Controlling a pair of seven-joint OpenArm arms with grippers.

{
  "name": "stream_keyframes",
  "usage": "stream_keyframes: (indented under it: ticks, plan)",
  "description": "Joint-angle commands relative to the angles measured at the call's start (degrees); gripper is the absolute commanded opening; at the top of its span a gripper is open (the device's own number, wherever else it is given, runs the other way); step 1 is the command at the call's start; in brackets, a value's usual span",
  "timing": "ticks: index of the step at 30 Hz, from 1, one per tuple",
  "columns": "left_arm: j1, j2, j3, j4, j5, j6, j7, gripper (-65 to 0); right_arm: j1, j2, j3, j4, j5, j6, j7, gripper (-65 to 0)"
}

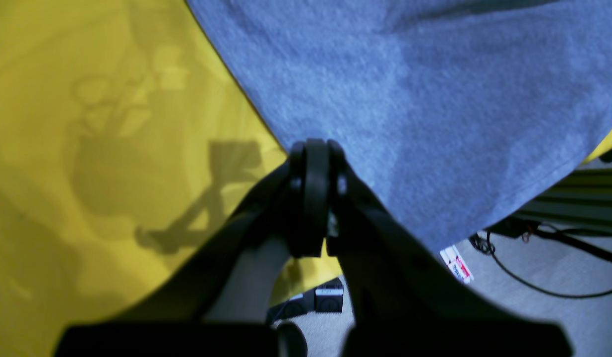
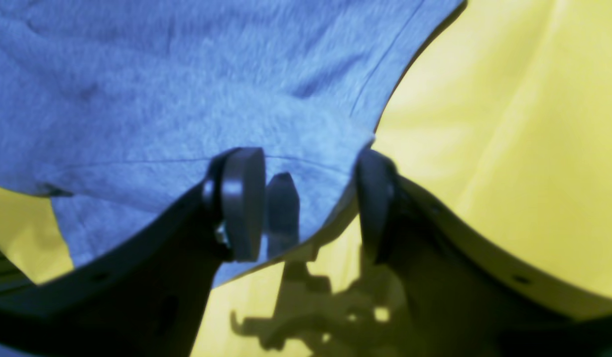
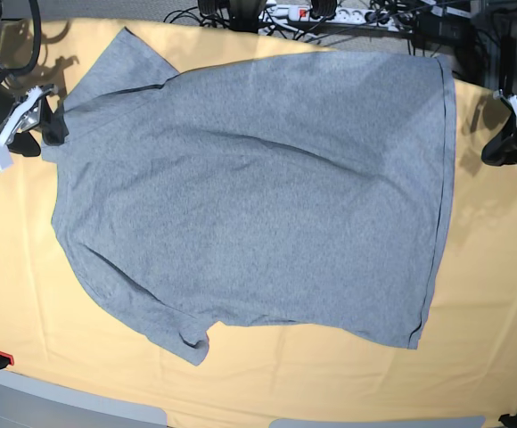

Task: Layout the t-shirt on the table in an organized manner, then fold the t-shirt properly
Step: 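Adjust grips on the collar-side corners with both grippers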

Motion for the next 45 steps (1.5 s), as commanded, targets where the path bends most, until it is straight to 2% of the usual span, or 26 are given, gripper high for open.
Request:
stream_keyframes:
  ticks: [1,6,8,16,22,29,33,34,35,36,38,41,45]
  plan:
    - [-0.17,-1.42,-0.70,0.57,0.00,-0.28,-1.14,-65.0,0.20,1.14,0.50,0.79,1.75,0.12,-0.87,-32.7]
    - [-0.17,-1.40,-0.70,0.55,1.16,-0.28,-1.18,-65.0,-0.48,0.98,0.50,0.76,9.07,0.12,-12.24,-32.7]
    - [-0.20,-0.98,-0.70,0.55,1.18,-0.28,-1.18,-65.0,-2.21,0.66,0.50,0.76,10.27,0.12,-13.88,-32.7]
    - [-0.15,1.29,-0.70,0.55,1.22,-0.28,-1.14,-65.0,-9.35,-2.32,0.55,0.70,9.79,0.12,-11.65,-32.7]
    - [-0.17,1.27,-0.70,0.55,1.18,-0.26,-1.14,-65.0,-11.13,-8.70,0.55,-2.01,2.62,0.12,-4.46,-32.7]
    - [-0.15,1.27,-0.70,0.55,1.20,0.74,-1.11,-65.0,-10.95,-14.49,0.52,-8.13,8.52,0.12,-4.92,-31.8]
    - [-0.17,1.27,-0.70,0.55,1.09,0.74,-1.14,-65.0,-10.95,-17.42,0.48,-8.41,9.40,0.12,-6.84,-32.4]
    - [-0.17,1.27,-0.70,0.55,0.94,0.74,-1.14,-65.0,-10.95,-18.12,0.44,-8.41,9.42,0.12,-7.50,-34.2]
    - [-0.17,1.25,-0.70,0.55,0.94,0.74,-1.11,-65.0,-10.82,-18.53,0.44,-8.39,9.40,0.12,-8.02,-38.9]
    - [-0.17,1.27,-0.70,0.55,0.94,0.74,-1.11,-65.0,-10.82,-18.67,0.44,-8.39,9.42,0.12,-8.46,-46.0]
    - [-0.17,1.27,-0.70,0.55,0.96,1.05,-1.07,-65.0,-10.80,-18.16,0.44,-8.17,9.44,0.12,-9.86,-65.0]
    - [-0.17,1.27,-0.96,0.55,1.01,3.41,-0.68,-65.0,-10.84,-16.24,0.55,-6.67,12.92,0.12,-14.44,-65.0]
    - [-0.15,2.03,-3.63,0.55,0.92,3.37,1.01,-63.0,-10.86,-13.81,0.59,-3.85,16.92,0.12,-14.44,-65.0]
